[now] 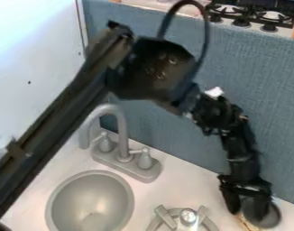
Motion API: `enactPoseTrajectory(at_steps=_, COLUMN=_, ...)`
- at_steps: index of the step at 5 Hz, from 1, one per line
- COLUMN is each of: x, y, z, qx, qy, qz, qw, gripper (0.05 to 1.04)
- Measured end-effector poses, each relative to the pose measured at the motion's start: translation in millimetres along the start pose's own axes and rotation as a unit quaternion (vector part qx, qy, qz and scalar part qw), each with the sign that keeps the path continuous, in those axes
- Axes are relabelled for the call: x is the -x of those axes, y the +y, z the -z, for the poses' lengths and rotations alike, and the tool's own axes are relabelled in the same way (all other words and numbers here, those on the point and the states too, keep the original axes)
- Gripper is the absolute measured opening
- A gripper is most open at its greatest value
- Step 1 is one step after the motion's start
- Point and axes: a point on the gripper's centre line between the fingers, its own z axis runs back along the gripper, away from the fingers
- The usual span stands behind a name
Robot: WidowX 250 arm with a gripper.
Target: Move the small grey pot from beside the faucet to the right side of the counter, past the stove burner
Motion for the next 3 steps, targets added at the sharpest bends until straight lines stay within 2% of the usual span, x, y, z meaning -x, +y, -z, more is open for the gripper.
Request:
enactPoseTrajectory(at_steps=1, x=-4, y=-10, z=7, qx=-0.007, qy=-0.012, qz=0.007, qw=0.9999, gripper=1.001)
enactPoseTrajectory(at_steps=2, x=-11, y=-8, z=4, qx=-0.017, qy=-0.046, qz=-0.006, qw=0.9988, gripper=1.000)
enactPoseTrajectory(at_steps=3, x=-9, y=-7, z=-27, qx=-0.066, qy=-0.079, qz=-0.018, qw=0.9945, gripper=1.001)
